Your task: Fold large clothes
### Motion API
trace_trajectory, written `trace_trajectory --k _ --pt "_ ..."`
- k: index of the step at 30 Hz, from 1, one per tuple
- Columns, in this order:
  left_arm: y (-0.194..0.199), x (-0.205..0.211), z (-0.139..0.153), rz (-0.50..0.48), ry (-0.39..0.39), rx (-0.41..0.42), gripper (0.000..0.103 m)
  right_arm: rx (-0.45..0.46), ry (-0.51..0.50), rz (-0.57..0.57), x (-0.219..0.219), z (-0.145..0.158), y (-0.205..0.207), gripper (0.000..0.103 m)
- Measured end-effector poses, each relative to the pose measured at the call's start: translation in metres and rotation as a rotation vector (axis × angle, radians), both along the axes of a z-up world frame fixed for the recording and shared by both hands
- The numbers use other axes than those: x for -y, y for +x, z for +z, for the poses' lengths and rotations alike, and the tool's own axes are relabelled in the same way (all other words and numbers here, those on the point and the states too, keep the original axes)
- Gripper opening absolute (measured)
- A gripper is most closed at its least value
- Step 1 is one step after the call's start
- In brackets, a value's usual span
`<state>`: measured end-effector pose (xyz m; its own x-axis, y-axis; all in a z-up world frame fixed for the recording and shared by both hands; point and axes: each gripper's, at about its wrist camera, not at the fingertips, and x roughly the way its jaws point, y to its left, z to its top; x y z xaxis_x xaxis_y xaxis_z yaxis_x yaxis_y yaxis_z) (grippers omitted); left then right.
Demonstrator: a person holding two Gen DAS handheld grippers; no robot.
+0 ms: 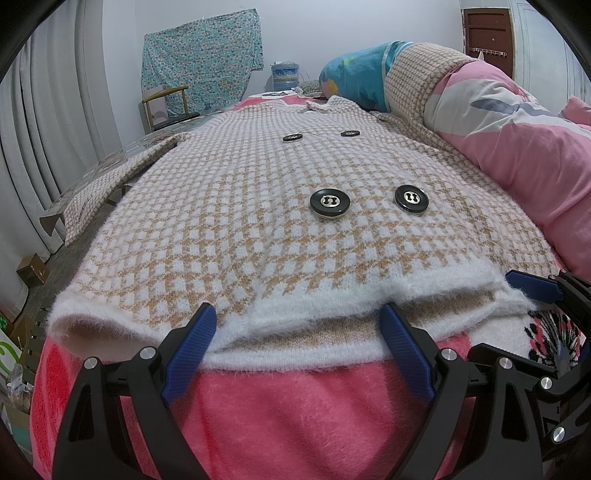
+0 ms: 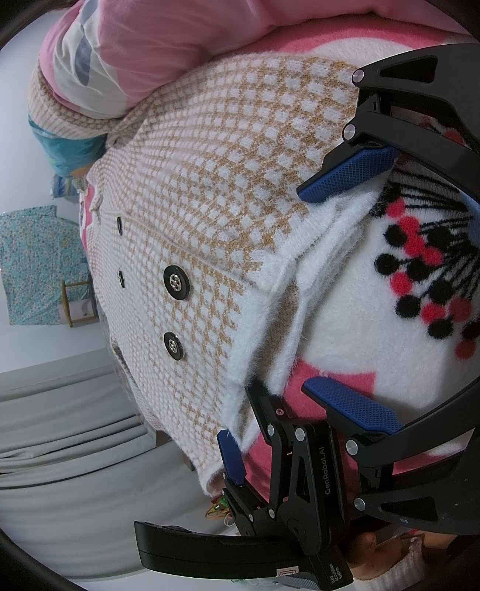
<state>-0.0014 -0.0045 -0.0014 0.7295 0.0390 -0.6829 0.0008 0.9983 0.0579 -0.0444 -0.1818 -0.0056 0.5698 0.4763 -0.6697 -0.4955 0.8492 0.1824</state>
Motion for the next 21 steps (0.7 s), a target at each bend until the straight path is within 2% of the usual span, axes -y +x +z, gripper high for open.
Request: trace_trajectory --k 5,11,14,18,21 --pt "0.001 0.0 0.001 0.001 0.009 -0.011 0.088 -0.011 0.005 0.003 0.002 0.002 0.002 0.091" --pt "0.007 -0.001 0.01 -0.024 0.02 -0.07 0.089 -0.031 -0.039 0.034 -0.004 0.007 0.004 0.094" --pt "0.01 -0.005 0.014 -0.036 -0.009 -0.099 0.089 -0.049 -0.06 0.053 -0.008 0.008 0.005 0.095" --pt "0.011 -0.01 0.021 -0.045 -0.052 -0.119 0.089 -0.09 0.015 0.042 0.003 0.016 0.01 0.095" --pt "0.01 -0.007 0.03 -0.042 -0.008 -0.095 0.091 -0.142 0.116 0.017 0.016 0.022 0.014 0.095"
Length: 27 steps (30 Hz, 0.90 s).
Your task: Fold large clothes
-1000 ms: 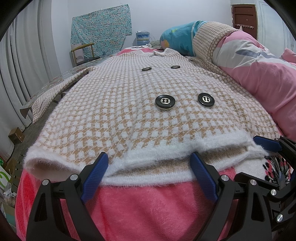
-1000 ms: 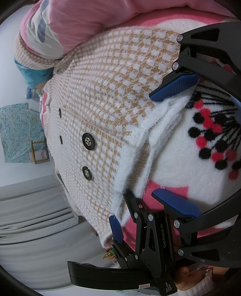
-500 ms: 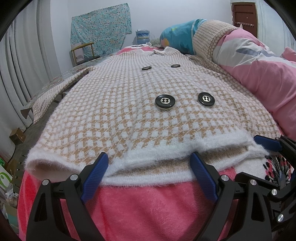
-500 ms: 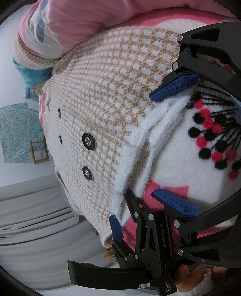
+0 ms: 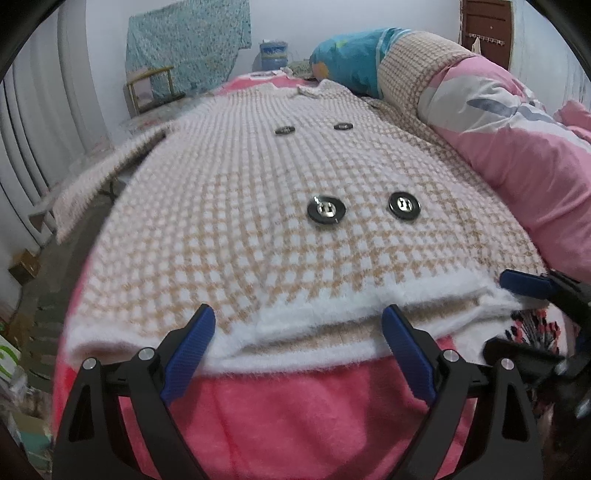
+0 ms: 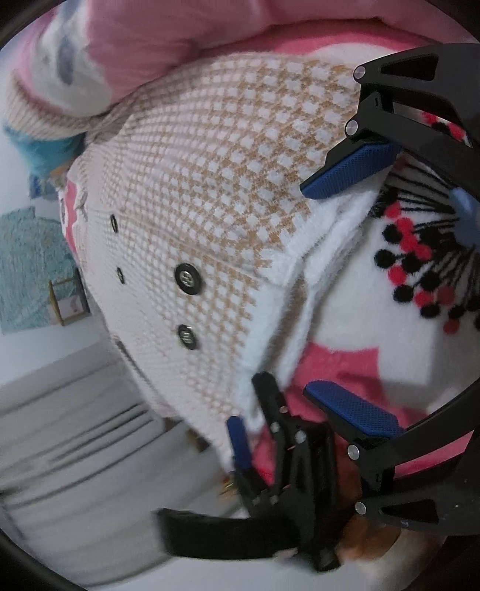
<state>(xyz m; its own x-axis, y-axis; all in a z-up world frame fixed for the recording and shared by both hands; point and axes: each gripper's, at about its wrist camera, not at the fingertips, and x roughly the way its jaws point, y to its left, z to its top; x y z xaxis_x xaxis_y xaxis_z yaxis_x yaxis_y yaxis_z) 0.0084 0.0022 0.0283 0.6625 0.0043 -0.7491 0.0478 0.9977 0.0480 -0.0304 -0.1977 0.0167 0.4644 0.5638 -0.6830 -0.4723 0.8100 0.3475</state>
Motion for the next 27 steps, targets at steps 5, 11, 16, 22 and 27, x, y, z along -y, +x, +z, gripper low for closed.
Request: trace_trajectory --k 5,11,16,22,27 --pt "-0.006 0.007 0.023 -0.021 0.016 0.049 0.093 -0.036 0.102 -0.014 0.015 0.02 0.004 0.095" --pt "0.0 0.02 0.063 -0.086 0.013 0.081 0.093 0.031 0.134 -0.002 0.026 0.067 0.004 0.095" --pt "0.032 0.034 0.122 -0.271 0.013 0.001 0.093 0.104 0.168 -0.045 0.061 0.128 0.024 0.095" --pt "0.082 0.076 0.182 -0.37 0.348 -0.135 0.093 0.134 0.219 -0.202 0.139 0.19 0.08 0.095" --pt "0.136 0.133 0.212 -0.426 0.41 0.008 0.093 0.186 0.213 -0.37 0.209 0.227 0.142 0.095"
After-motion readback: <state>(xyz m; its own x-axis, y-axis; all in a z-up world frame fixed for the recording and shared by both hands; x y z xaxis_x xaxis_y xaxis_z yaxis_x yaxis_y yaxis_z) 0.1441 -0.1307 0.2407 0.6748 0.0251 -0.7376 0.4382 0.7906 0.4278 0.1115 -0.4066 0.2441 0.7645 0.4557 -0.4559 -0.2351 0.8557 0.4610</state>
